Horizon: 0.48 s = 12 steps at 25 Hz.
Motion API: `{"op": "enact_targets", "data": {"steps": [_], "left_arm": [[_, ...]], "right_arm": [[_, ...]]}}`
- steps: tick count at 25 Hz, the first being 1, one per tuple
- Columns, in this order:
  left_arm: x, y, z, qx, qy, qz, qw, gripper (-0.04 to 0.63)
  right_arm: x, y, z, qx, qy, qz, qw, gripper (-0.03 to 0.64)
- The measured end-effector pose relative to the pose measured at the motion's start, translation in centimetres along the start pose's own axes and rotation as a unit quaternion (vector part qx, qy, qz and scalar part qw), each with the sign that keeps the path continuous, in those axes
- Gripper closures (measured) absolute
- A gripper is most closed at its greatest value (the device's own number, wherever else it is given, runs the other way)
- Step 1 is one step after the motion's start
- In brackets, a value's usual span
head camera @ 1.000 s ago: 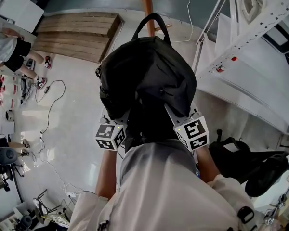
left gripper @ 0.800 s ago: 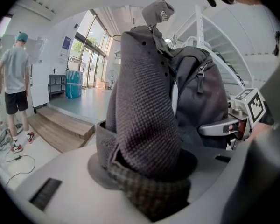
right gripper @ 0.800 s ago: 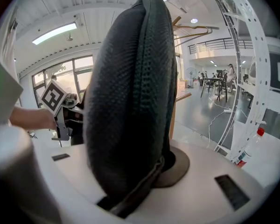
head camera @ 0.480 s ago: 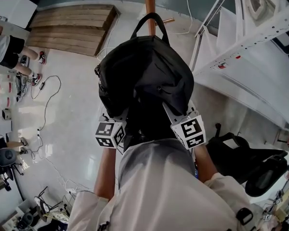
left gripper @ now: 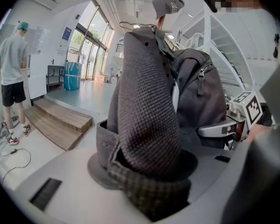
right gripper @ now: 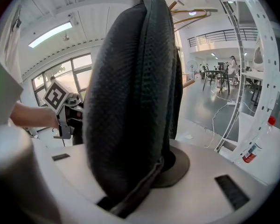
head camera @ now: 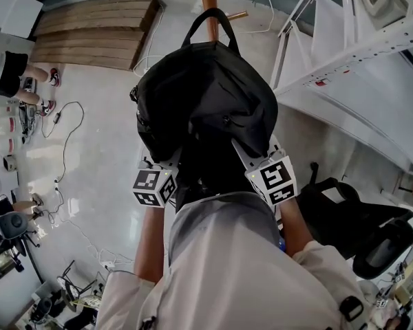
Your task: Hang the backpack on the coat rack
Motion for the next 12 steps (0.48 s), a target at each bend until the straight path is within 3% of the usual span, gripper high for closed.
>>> {"op": "enact_targets", "data": {"steps": [12], "left_arm": [[-3.2,-1.8,0.6,0.015,-0.014,0.03,0.9993,0.413]], "right_arm": [[-2.3,-2.2,-1.9,-0.022,0.009,0.022,0.999,0.486]]}}
Point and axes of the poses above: the fingertips, and each gripper's own axes: x backward along the fingers, z to its left, y out of its top, the point moved 4 cm from there along x, backward along the fingers, and after that the axes turned 6 degrees about z, right-handed, at the moved point
